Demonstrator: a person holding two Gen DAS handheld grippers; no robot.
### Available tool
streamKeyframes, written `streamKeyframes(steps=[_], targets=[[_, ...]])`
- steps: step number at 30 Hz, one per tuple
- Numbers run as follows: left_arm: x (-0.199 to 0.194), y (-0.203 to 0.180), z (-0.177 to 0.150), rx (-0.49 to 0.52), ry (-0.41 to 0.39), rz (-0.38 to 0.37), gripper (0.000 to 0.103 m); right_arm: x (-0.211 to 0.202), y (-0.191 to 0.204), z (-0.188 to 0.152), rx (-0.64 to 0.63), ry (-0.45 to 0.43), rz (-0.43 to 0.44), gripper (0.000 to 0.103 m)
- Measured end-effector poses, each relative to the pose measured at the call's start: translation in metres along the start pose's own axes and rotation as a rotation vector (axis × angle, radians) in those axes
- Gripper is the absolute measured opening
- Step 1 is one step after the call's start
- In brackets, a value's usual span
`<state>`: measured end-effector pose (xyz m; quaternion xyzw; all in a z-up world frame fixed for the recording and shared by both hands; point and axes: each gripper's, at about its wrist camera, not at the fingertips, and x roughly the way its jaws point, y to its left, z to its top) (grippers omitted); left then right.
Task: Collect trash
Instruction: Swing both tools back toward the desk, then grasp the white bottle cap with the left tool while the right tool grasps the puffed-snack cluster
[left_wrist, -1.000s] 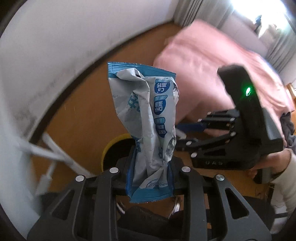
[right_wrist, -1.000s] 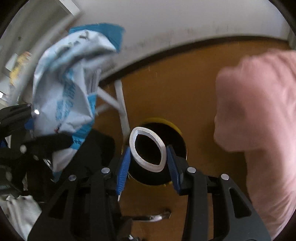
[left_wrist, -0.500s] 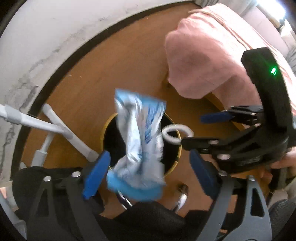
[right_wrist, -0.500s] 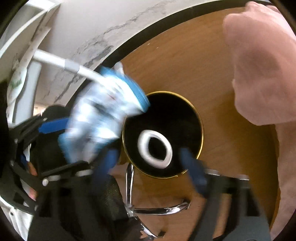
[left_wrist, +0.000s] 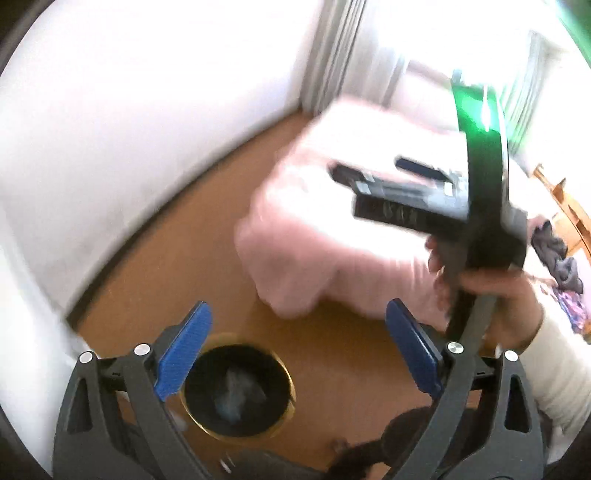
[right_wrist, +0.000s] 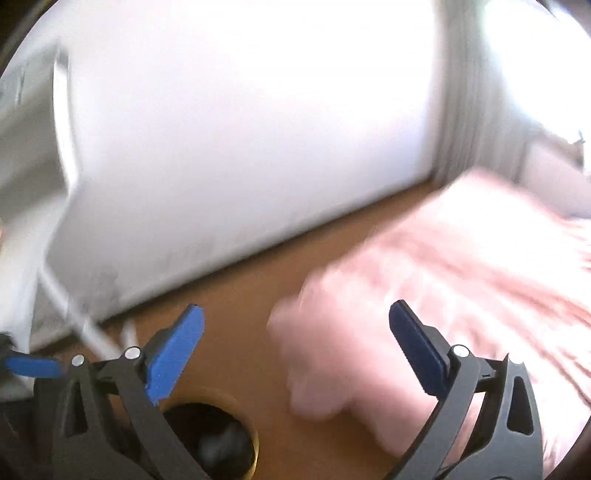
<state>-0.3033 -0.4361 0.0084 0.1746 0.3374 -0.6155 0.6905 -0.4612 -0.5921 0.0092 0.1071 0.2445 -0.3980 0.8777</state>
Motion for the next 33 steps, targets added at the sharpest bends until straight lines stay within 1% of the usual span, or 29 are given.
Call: streamKeyframes(steps=[1, 3, 4, 5, 6, 7, 8, 9, 10, 11, 12, 14, 15, 16, 17, 18, 19, 21, 22, 23, 25, 27, 30, 32, 33], targets=[[-0.019, 0.007, 0.005, 0.006, -0.045, 0.038, 0.093, -0.007, 0.001, 0.005, 0.024, -0.026, -0.01, 0.097], [-0.058, 0.03, 0.008, -0.005, -0.121, 0.142, 0.093, 0.001, 0.007, 0.013, 0.077, 0.057, 0.006, 0.097], [-0.08, 0.048, 0.006, -0.031, -0.148, 0.199, 0.093, 0.008, 0.012, 0.015, 0.092, 0.104, 0.023, 0.097], [-0.095, 0.061, 0.003, -0.056, -0.161, 0.24, 0.093, 0.016, 0.022, 0.016, 0.101, 0.151, 0.048, 0.097], [-0.124, 0.089, -0.006, -0.116, -0.176, 0.321, 0.093, 0.024, 0.032, 0.018, 0.103, 0.17, 0.077, 0.097], [-0.143, 0.108, -0.013, -0.158, -0.183, 0.379, 0.093, 0.025, 0.044, 0.019, 0.098, 0.173, 0.097, 0.097], [-0.168, 0.132, -0.026, -0.213, -0.191, 0.459, 0.093, 0.026, 0.062, 0.022, 0.082, 0.173, 0.123, 0.097], [-0.185, 0.147, -0.036, -0.249, -0.19, 0.512, 0.093, 0.025, 0.082, 0.025, 0.061, 0.171, 0.163, 0.097], [-0.211, 0.17, -0.052, -0.305, -0.184, 0.595, 0.093, 0.024, 0.107, 0.031, 0.033, 0.167, 0.218, 0.097], [-0.227, 0.184, -0.064, -0.342, -0.177, 0.649, 0.093, 0.023, 0.122, 0.034, 0.015, 0.166, 0.253, 0.097], [-0.258, 0.209, -0.088, -0.404, -0.155, 0.751, 0.093, 0.022, 0.146, 0.038, -0.01, 0.166, 0.304, 0.097], [-0.291, 0.232, -0.121, -0.467, -0.116, 0.88, 0.092, 0.017, 0.193, 0.043, -0.064, 0.167, 0.404, 0.097], [-0.311, 0.247, -0.144, -0.518, -0.083, 0.965, 0.092, 0.015, 0.22, 0.045, -0.104, 0.169, 0.453, 0.097], [-0.328, 0.26, -0.167, -0.579, -0.059, 1.019, 0.092, 0.011, 0.251, 0.045, -0.151, 0.171, 0.5, 0.097], [-0.343, 0.27, -0.19, -0.646, -0.047, 1.049, 0.092, 0.006, 0.272, 0.045, -0.177, 0.171, 0.529, 0.097], [-0.351, 0.276, -0.204, -0.689, -0.046, 1.056, 0.092, 0.0, 0.3, 0.044, -0.214, 0.172, 0.58, 0.097], [-0.359, 0.281, -0.22, -0.741, -0.05, 1.06, 0.092, -0.005, 0.32, 0.043, -0.237, 0.173, 0.617, 0.097], [-0.371, 0.292, -0.247, -0.809, -0.052, 1.061, 0.09, -0.019, 0.368, 0.037, -0.298, 0.174, 0.702, 0.097], [-0.373, 0.298, -0.255, -0.826, -0.044, 1.061, 0.086, -0.027, 0.395, 0.032, -0.329, 0.182, 0.742, 0.097], [-0.374, 0.304, -0.264, -0.842, -0.034, 1.045, 0.083, -0.034, 0.412, 0.032, -0.348, 0.192, 0.769, 0.097], [-0.376, 0.307, -0.276, -0.854, -0.04, 1.014, 0.083, -0.052, 0.455, 0.021, -0.395, 0.222, 0.842, 0.097], [-0.376, 0.309, -0.28, -0.852, -0.049, 0.997, 0.083, -0.069, 0.486, 0.013, -0.422, 0.234, 0.893, 0.097], [-0.371, 0.317, -0.283, -0.847, -0.058, 0.959, 0.081, -0.091, 0.519, 0.002, -0.462, 0.243, 0.947, 0.097], [-0.365, 0.321, -0.277, -0.833, -0.046, 0.932, 0.075, -0.099, 0.543, -0.005, -0.491, 0.259, 0.977, 0.097], [-0.362, 0.321, -0.276, -0.808, -0.039, 0.942, 0.075, -0.101, 0.554, -0.008, -0.506, 0.267, 0.987, 0.097]])
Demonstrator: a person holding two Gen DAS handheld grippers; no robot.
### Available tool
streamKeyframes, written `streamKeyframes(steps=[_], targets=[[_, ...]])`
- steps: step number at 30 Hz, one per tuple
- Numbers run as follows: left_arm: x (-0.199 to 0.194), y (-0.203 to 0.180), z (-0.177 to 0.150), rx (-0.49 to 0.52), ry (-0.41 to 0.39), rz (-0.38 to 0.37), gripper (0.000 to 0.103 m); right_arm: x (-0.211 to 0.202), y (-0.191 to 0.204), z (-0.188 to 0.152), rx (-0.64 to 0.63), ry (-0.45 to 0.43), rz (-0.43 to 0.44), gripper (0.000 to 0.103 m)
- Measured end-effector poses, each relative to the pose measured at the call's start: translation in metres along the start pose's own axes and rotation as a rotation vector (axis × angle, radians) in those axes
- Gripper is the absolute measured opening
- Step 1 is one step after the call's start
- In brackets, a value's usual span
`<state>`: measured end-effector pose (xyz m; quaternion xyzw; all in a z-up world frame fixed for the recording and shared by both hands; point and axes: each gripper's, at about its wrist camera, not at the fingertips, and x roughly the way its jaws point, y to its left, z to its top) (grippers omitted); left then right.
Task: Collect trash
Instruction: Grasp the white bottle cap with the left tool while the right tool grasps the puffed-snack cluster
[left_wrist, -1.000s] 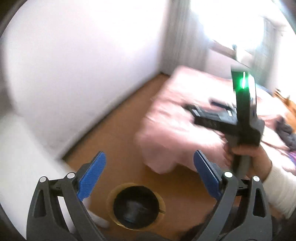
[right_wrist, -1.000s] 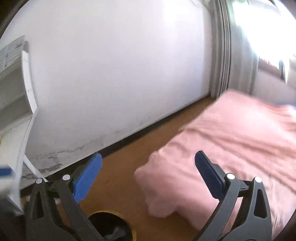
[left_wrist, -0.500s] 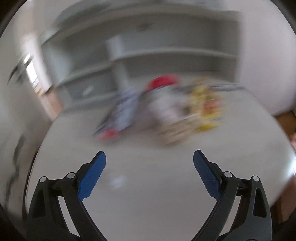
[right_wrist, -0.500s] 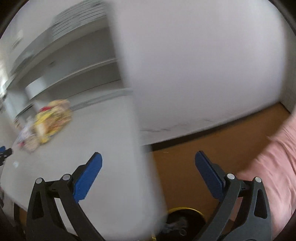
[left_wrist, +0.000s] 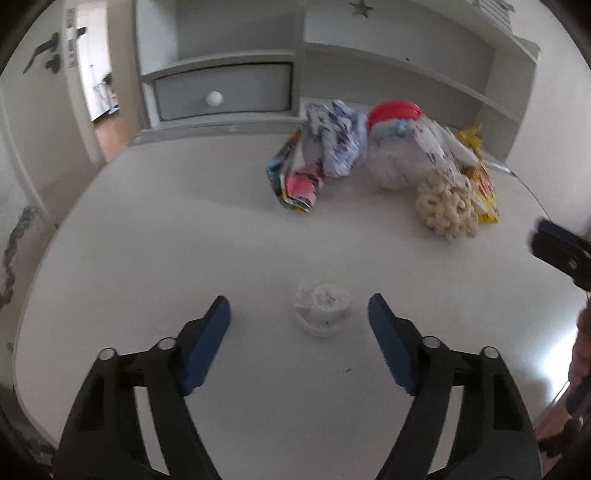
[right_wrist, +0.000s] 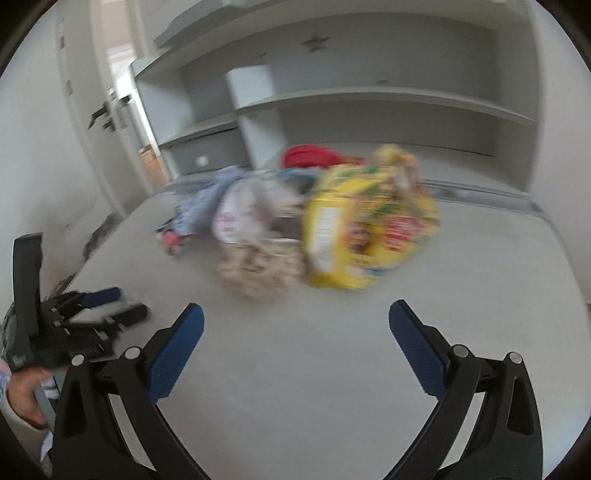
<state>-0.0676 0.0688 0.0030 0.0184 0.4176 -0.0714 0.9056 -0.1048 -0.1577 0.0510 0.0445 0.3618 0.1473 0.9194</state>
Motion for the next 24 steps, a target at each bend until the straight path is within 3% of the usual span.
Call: streamKeyframes(steps=[3, 6, 11, 12, 14, 15, 20, 24], targets=[[0.004, -0.003, 0.0, 0.021, -0.006, 0.0, 0.074, 0.024, 0.019, 0.012, -0.018, 0.034, 0.019, 0.095], [0.008, -0.003, 0.005, 0.035, -0.01, -0.004, 0.068, 0.043, 0.028, 0.02, -0.009, 0.057, 0.018, 0.087], [0.004, -0.005, 0.001, 0.074, -0.026, 0.013, 0.03, 0.067, 0.031, 0.025, 0.021, 0.097, 0.02, 0.071], [0.004, -0.005, 0.001, 0.071, -0.027, 0.011, 0.03, 0.07, 0.03, 0.024, 0.022, 0.103, 0.014, 0.067], [0.005, -0.004, 0.001, 0.066, -0.031, 0.004, 0.03, 0.075, 0.027, 0.025, 0.046, 0.119, 0.037, 0.04], [0.005, -0.003, 0.001, 0.06, -0.033, -0.004, 0.03, 0.074, 0.022, 0.024, 0.06, 0.118, 0.045, 0.036], [0.007, 0.001, 0.007, 0.021, -0.026, -0.048, 0.03, 0.059, 0.016, 0.015, 0.041, 0.119, 0.072, 0.024], [0.007, -0.002, 0.011, 0.027, -0.031, -0.048, 0.03, 0.042, 0.018, 0.005, 0.016, 0.138, 0.113, 0.022]])
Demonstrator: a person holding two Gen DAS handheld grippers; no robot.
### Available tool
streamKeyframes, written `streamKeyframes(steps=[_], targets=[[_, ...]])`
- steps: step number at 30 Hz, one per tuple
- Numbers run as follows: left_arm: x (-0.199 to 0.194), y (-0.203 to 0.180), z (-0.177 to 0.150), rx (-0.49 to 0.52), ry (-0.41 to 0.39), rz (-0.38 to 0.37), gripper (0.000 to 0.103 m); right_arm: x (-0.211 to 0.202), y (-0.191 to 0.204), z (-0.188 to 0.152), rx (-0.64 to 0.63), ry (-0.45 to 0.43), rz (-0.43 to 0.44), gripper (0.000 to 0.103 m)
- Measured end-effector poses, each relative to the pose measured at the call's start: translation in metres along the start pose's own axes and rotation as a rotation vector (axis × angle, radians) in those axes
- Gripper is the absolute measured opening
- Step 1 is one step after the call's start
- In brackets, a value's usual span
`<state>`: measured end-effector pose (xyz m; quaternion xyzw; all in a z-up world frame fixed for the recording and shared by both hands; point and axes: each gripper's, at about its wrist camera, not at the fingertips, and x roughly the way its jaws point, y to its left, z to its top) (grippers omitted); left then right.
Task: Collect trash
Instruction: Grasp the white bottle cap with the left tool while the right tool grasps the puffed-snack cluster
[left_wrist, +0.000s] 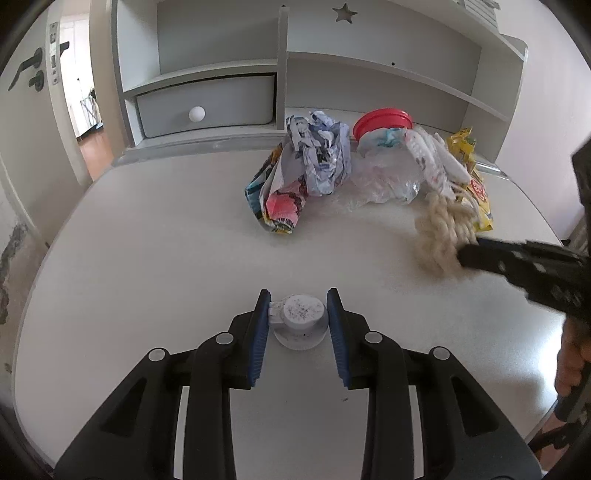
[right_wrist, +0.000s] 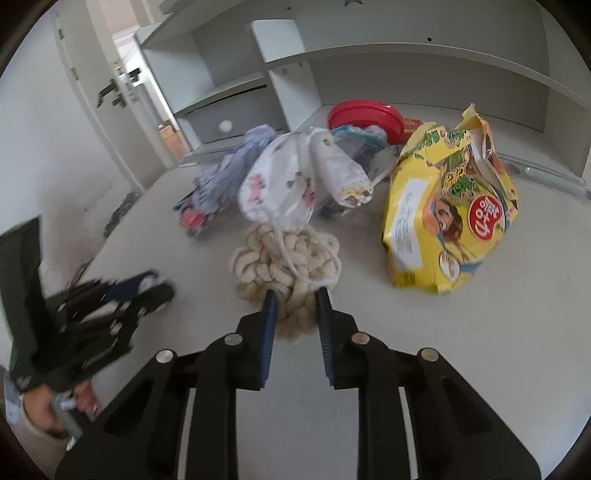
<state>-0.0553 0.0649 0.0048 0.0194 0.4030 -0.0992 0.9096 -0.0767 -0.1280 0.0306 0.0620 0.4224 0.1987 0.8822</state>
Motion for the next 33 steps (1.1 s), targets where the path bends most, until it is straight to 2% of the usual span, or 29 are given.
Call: streamKeyframes(steps=[4, 7, 15, 20, 21, 22, 23, 24, 25, 26, 29, 33], targets=[[0.001, -0.003, 0.002, 0.004, -0.002, -0.009, 0.03, -0.011, -0.003, -0.013, -0.011, 0.009, -0.014, 0.022], [0.001, -0.006, 0.002, 0.007, -0.005, -0.01, 0.03, -0.023, -0.017, -0.02, 0.029, 0.004, -0.032, 0.021], [0.002, -0.016, 0.008, 0.027, -0.012, -0.023, 0.03, -0.069, -0.076, -0.034, 0.145, -0.055, -0.175, 0.019], [0.007, -0.024, 0.008, 0.042, 0.001, -0.027, 0.03, -0.08, -0.101, -0.042, 0.202, -0.051, -0.201, 0.02], [0.008, -0.025, 0.008, 0.043, 0.007, -0.033, 0.03, -0.081, -0.102, -0.044, 0.207, -0.05, -0.195, 0.022], [0.009, -0.025, 0.009, 0.042, 0.009, -0.031, 0.03, -0.081, -0.103, -0.045, 0.214, -0.052, -0.192, 0.037], [0.009, -0.025, 0.01, 0.044, 0.01, -0.025, 0.032, -0.082, -0.102, -0.046, 0.216, -0.056, -0.189, 0.067], [0.01, -0.026, 0.01, 0.049, 0.014, -0.018, 0.033, -0.082, -0.101, -0.047, 0.215, -0.071, -0.189, 0.08], [0.01, -0.026, 0.01, 0.054, 0.019, -0.008, 0.04, -0.084, -0.099, -0.047, 0.21, -0.092, -0.196, 0.086], [0.01, -0.026, 0.01, 0.057, 0.023, 0.001, 0.049, -0.085, -0.097, -0.047, 0.202, -0.096, -0.196, 0.086], [0.003, -0.028, 0.01, 0.072, 0.008, 0.022, 0.058, -0.079, -0.091, -0.041, 0.181, -0.084, -0.198, 0.086], [0.0, -0.028, 0.009, 0.101, 0.009, 0.041, 0.061, -0.067, -0.092, -0.035, 0.17, -0.059, -0.217, 0.086]])
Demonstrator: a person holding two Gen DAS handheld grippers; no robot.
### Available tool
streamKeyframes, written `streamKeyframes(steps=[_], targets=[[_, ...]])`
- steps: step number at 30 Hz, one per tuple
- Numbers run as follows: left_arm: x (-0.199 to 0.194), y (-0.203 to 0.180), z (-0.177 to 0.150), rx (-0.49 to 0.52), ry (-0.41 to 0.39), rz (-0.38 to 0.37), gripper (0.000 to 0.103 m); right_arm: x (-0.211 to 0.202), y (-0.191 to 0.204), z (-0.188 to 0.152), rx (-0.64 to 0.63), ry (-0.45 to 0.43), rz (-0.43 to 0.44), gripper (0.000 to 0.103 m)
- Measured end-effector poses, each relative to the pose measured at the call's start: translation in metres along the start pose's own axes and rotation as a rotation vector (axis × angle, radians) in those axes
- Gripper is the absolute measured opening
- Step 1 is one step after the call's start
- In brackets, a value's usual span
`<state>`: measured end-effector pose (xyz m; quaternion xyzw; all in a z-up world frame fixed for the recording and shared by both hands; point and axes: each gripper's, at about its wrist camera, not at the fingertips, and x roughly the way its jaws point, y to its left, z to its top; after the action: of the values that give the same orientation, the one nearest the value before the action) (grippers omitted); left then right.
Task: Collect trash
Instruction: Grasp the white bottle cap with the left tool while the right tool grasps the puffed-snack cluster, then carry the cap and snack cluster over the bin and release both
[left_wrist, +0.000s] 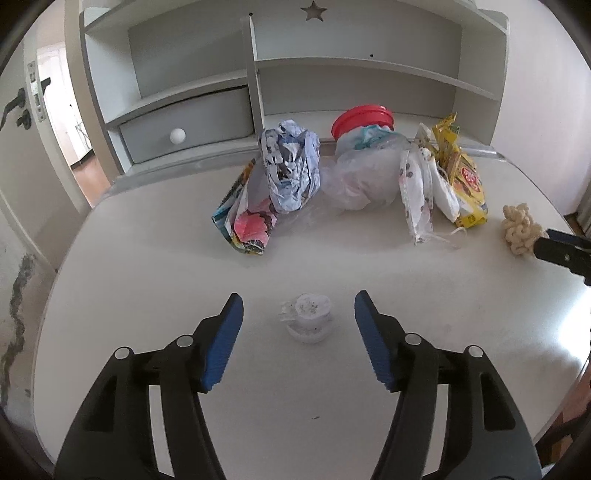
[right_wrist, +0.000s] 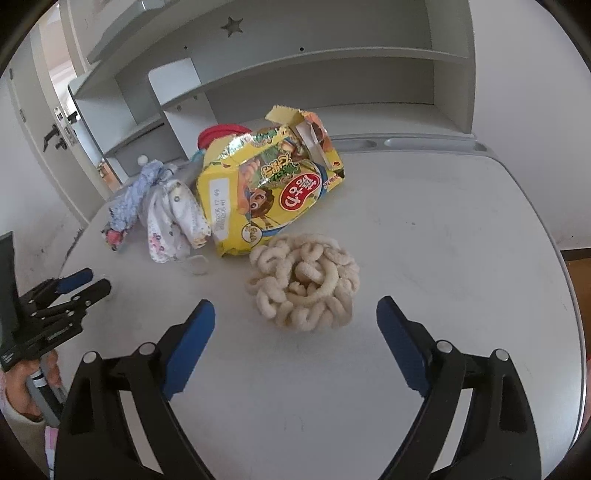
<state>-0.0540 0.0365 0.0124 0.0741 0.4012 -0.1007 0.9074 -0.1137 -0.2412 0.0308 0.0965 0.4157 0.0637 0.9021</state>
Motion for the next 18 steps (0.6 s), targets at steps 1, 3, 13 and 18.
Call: streamKeyframes(steps=[1, 3, 13, 18], targets=[[0.003, 0.002, 0.0, -0.005, 0.013, -0.008, 0.055, 0.003, 0.0, 0.001, -0.001, 0.003, -0.004, 0.086], [0.009, 0.003, 0.001, -0.011, 0.042, -0.03, 0.032, 0.009, 0.0, 0.004, -0.005, 0.006, -0.015, 0.065], [0.004, -0.009, 0.003, 0.013, 0.021, -0.04, 0.03, -0.001, -0.013, 0.004, 0.012, -0.023, -0.026, 0.034], [-0.001, -0.019, 0.006, 0.031, 0.017, -0.044, 0.03, 0.001, -0.022, 0.0, 0.03, -0.016, -0.012, 0.033]])
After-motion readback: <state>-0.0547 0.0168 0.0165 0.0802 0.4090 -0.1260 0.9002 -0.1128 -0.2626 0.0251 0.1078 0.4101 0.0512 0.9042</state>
